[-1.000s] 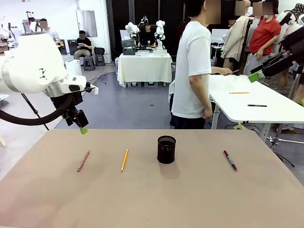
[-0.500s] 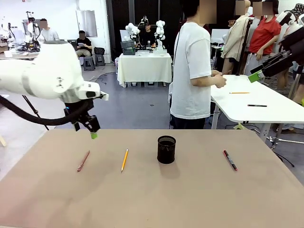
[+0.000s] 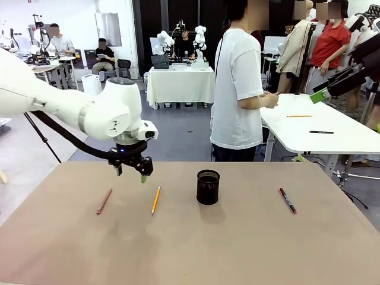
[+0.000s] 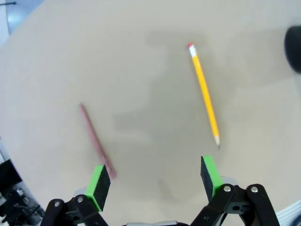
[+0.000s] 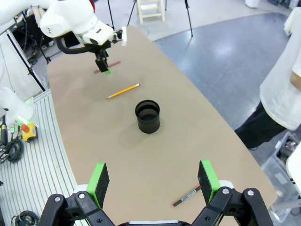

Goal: Place the pens into the pen holder.
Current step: Pick up a writing instrument from the table and place it into the Pen holder.

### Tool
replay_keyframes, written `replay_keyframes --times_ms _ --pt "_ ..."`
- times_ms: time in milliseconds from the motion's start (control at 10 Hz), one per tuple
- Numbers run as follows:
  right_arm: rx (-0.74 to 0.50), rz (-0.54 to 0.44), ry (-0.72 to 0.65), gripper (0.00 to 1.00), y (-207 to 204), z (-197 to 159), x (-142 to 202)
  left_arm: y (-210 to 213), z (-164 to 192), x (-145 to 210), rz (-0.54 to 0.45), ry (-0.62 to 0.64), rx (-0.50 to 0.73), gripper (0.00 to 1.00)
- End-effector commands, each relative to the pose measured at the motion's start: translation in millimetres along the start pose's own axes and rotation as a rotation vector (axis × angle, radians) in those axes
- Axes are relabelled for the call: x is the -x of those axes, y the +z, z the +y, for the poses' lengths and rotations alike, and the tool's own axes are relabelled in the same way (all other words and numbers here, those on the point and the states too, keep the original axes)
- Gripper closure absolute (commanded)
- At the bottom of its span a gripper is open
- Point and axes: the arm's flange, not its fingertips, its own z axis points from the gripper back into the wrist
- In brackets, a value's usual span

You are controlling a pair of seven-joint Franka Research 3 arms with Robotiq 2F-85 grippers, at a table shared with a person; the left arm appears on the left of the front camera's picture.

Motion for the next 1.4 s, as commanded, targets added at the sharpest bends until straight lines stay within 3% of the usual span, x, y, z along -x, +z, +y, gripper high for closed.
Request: replay_keyframes --times_ms 0,200,400,900,1300 --pt "-0.003 -0.01 0.004 0.0 -1 1 0 -16 -14 -22 -0.014 0.095 0.004 0.0" --pt "-0.003 -0.01 0.004 0.0 -1 1 0 -37 -34 -27 0.011 0.096 0.052 0.0" --pt "-0.003 -0.01 0.004 0.0 -1 1 0 -47 -30 -32 0.018 0.119 0.084 0.0" --pt "-0.003 -0.01 0.004 0.0 -1 1 0 -47 -41 -27 0.021 0.084 0.06 0.0" --pt "-0.003 -0.01 0.004 0.0 -1 1 0 -70 -56 -48 0.051 0.192 0.016 0.0"
